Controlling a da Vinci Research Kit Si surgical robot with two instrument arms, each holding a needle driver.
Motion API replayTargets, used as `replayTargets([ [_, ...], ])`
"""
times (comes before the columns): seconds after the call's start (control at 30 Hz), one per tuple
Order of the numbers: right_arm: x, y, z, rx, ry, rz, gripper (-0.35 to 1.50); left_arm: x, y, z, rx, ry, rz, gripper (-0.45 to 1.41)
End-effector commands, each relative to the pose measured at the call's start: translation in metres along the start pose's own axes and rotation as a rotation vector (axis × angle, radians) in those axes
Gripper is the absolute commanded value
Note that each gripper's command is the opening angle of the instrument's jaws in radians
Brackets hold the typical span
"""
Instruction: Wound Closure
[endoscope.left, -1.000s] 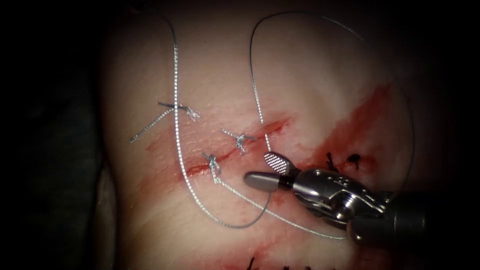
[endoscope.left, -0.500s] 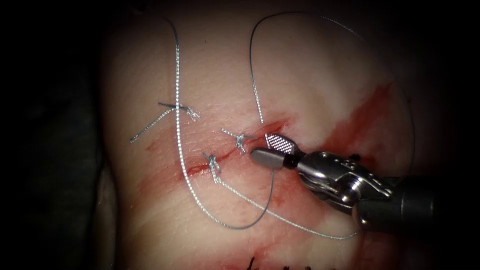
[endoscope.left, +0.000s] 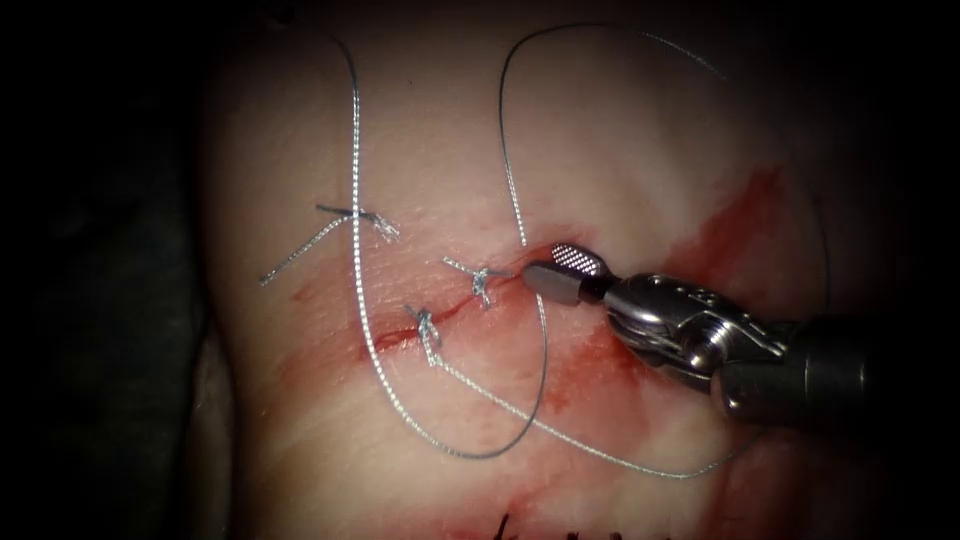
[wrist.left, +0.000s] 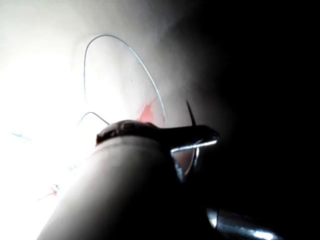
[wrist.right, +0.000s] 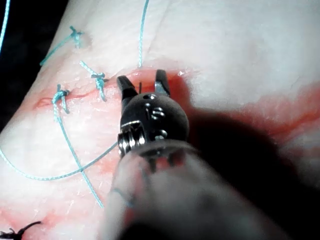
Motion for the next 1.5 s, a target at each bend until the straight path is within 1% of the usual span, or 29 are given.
replayTargets([
  [0.03, -0.0002, -0.0006, 0.0007, 0.004, 0.0, -0.002, 0.63, 0.0001, -0.0006, 0.0003, -0.001, -0.001, 0.001, -0.45],
  [0.1, -0.0005, -0.0009, 0.0006, 0.014, -0.009, 0.008, 0.66, 0.0, -0.0006, 0.0003, -0.001, -0.001, 0.0, -0.45],
  [0.13, -0.0007, -0.001, 0.0005, 0.022, -0.015, 0.005, 0.53, 0.0, -0.0006, 0.0003, -0.001, -0.001, 0.0, -0.45],
  [0.17, -0.0009, -0.001, 0.0005, 0.02, -0.022, 0.003, 0.47, 0.0, -0.0006, 0.0003, -0.001, -0.001, 0.0, -0.45],
  [0.2, -0.0011, -0.0008, 0.0006, 0.019, -0.023, 0.005, 0.36, 0.0, -0.0006, 0.0003, -0.001, -0.001, 0.0, -0.45],
  [0.23, -0.0011, -0.0008, 0.0006, 0.019, -0.023, 0.005, 0.36, 0.0, -0.0006, 0.0003, -0.001, -0.001, 0.0, -0.45],
  [0.27, -0.0012, -0.0004, 0.0008, 0.018, -0.025, 0.002, 0.27, 0.0, -0.0006, 0.0003, -0.002, -0.001, 0.0, -0.45],
  [0.3, -0.0013, -0.0002, 0.0008, 0.019, -0.025, 0.006, 0.26, 0.0, -0.0006, 0.0003, -0.002, -0.001, -0.001, -0.45],
  [0.4, -0.0016, 0.0005, 0.0009, 0.011, -0.032, 0.0, 0.07, 0.0, -0.0005, 0.0004, -0.002, -0.001, -0.002, -0.45],
  [0.43, -0.0016, 0.0005, 0.0009, 0.011, -0.032, 0.0, 0.07, 0.0, -0.0005, 0.0004, -0.002, -0.001, -0.002, -0.45],
  [0.47, -0.0017, 0.0007, 0.0011, 0.003, -0.039, -0.004, -0.18, 0.0, -0.0004, 0.0004, -0.002, -0.001, -0.003, -0.45],
  [0.5, -0.0017, 0.0007, 0.0011, 0.003, -0.039, -0.004, -0.18, 0.0, -0.0004, 0.0004, -0.002, -0.001, -0.003, -0.45],
  [0.53, -0.0019, 0.0007, 0.0011, -0.001, -0.043, -0.007, -0.35, -0.0001, -0.0004, 0.0005, -0.002, -0.001, -0.003, -0.45],
  [0.6, -0.0022, 0.0006, 0.001, 0.001, -0.047, -0.01, -0.35, -0.0001, -0.0004, 0.0005, -0.002, -0.001, -0.003, -0.45],
  [0.77, -0.0021, 0.0007, 0.0005, 0.006, -0.064, -0.011, -0.35, -0.0002, -0.0004, 0.0005, -0.003, -0.002, -0.004, -0.45],
  [0.87, -0.0016, 0.0012, -0.001, -0.008, -0.103, -0.014, -0.35, -0.0003, -0.0004, 0.0005, -0.003, -0.001, -0.003, -0.45],
  [0.9, -0.0016, 0.0019, -0.0024, -0.039, -0.14, -0.026, -0.35, -0.0005, -0.0006, 0.0006, -0.002, -0.003, -0.001, -0.45],
  [0.97, -0.0017, 0.0027, -0.0038, -0.062, -0.17, -0.039, -0.35, -0.0007, -0.0008, 0.0008, -0.002, -0.003, 0.001, -0.45],
  [1.03, -0.0021, 0.0046, -0.0072, -0.123, -0.251, -0.076, -0.35, -0.0009, -0.001, 0.001, -0.001, -0.005, 0.001, -0.45],
  [1.1, -0.0021, 0.0055, -0.0085, -0.145, -0.282, -0.092, -0.35, -0.0009, -0.001, 0.001, -0.002, -0.006, 0.0, -0.45],
  [1.13, -0.0021, 0.0068, -0.0102, -0.177, -0.311, -0.089, -0.35, -0.0009, -0.001, 0.001, 0.001, -0.009, -0.001, -0.45],
  [1.27, -0.0015, 0.0093, -0.0137, -0.282, -0.371, -0.094, -0.35, -0.0011, -0.0011, 0.001, 0.015, -0.012, -0.001, -0.45],
  [1.3, -0.0009, 0.0108, -0.0153, -0.327, -0.398, -0.093, -0.35, -0.0014, -0.0014, 0.0012, 0.023, -0.015, 0.002, -0.45],
  [1.33, -0.0007, 0.0113, -0.016, -0.34, -0.402, -0.094, -0.35, -0.0015, -0.0015, 0.0012, 0.022, -0.014, 0.003, -0.45],
  [1.37, -0.0007, 0.0113, -0.016, -0.34, -0.402, -0.094, -0.35, -0.0015, -0.0015, 0.0012, 0.022, -0.014, 0.003, -0.45],
  [1.4, -0.0001, 0.0125, -0.0173, -0.365, -0.402, -0.093, -0.35, -0.0017, -0.0017, 0.0014, 0.019, -0.019, 0.005, -0.45],
  [1.47, 0.0004, 0.0132, -0.0185, -0.38, -0.411, -0.093, -0.35, -0.0018, -0.0019, 0.0015, 0.017, -0.024, 0.004, -0.45],
  [1.5, 0.0004, 0.0132, -0.0185, -0.38, -0.411, -0.093, -0.35, -0.0018, -0.0019, 0.0015, 0.017, -0.024, 0.004, -0.45],
])
